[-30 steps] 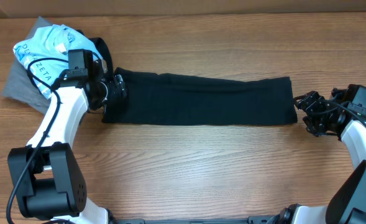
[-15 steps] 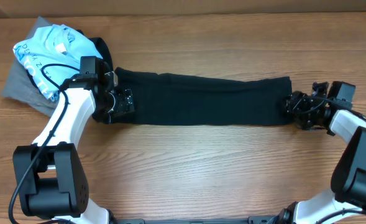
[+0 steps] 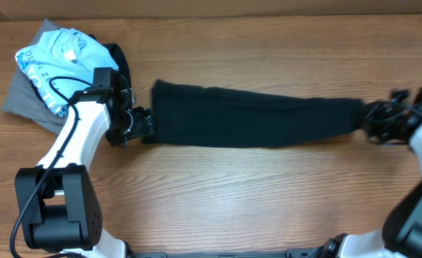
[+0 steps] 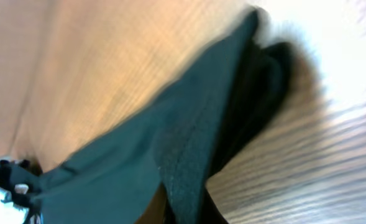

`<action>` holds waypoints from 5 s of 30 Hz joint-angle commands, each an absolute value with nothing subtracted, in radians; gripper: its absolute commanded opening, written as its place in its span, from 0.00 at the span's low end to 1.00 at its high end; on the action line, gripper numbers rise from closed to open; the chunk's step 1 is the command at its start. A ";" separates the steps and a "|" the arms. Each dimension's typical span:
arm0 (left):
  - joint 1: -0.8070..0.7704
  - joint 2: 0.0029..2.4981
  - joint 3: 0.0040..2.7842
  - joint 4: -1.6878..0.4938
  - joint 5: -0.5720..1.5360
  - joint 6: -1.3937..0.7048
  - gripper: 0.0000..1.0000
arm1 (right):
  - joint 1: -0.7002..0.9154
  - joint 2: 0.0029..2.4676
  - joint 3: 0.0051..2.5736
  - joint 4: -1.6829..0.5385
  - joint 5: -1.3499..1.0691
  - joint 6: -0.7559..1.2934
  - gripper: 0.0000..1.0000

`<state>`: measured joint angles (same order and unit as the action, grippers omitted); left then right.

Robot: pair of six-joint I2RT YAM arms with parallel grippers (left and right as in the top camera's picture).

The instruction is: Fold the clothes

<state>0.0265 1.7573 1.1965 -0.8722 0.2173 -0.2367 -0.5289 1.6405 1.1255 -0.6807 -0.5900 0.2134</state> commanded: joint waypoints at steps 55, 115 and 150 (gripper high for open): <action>-0.047 1.847 1.191 -0.650 0.435 -0.153 1.00 | 0.136 1.648 1.313 -0.960 -0.271 0.154 0.66; -0.033 2.032 1.757 -1.177 0.483 -0.045 0.04 | 0.159 1.648 1.272 -0.966 -0.319 0.157 0.64; -0.497 2.033 1.753 -1.201 0.099 -0.202 0.04 | 0.156 1.751 1.176 -0.973 -0.279 0.259 0.66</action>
